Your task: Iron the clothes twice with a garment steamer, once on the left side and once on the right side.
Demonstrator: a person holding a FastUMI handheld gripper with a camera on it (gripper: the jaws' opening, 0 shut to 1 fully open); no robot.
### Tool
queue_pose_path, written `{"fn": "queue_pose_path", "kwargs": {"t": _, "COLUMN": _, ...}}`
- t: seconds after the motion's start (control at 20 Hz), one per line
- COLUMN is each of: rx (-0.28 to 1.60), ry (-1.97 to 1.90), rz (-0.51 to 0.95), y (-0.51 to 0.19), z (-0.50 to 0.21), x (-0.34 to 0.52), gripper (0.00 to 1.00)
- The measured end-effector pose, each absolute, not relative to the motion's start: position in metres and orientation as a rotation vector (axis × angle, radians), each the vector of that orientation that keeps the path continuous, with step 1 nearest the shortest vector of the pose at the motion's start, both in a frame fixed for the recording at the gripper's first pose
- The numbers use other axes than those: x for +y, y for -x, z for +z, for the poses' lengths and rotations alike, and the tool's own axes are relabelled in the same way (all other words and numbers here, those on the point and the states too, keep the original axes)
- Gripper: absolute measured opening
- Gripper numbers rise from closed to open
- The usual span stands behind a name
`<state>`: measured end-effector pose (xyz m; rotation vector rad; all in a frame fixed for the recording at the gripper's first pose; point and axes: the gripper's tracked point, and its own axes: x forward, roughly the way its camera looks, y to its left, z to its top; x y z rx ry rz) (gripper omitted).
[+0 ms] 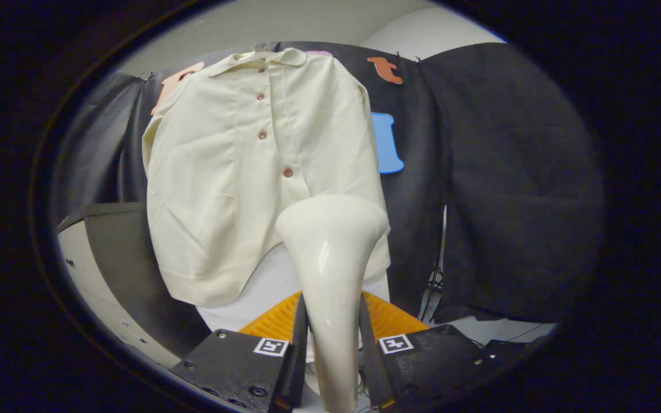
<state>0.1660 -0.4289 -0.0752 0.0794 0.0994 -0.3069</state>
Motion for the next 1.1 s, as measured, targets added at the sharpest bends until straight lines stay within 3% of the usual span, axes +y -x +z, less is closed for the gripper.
{"fn": "queue_pose_path", "kwargs": {"t": 0.4, "rx": -0.021, "ry": 0.009, "rz": -0.398, "y": -0.112, "z": 0.036, "x": -0.355, "gripper": 0.43}}
{"fn": "queue_pose_path", "kwargs": {"t": 1.1, "rx": -0.167, "ry": -0.041, "rz": -0.331, "y": -0.042, "z": 0.16, "x": -0.169, "gripper": 0.42}}
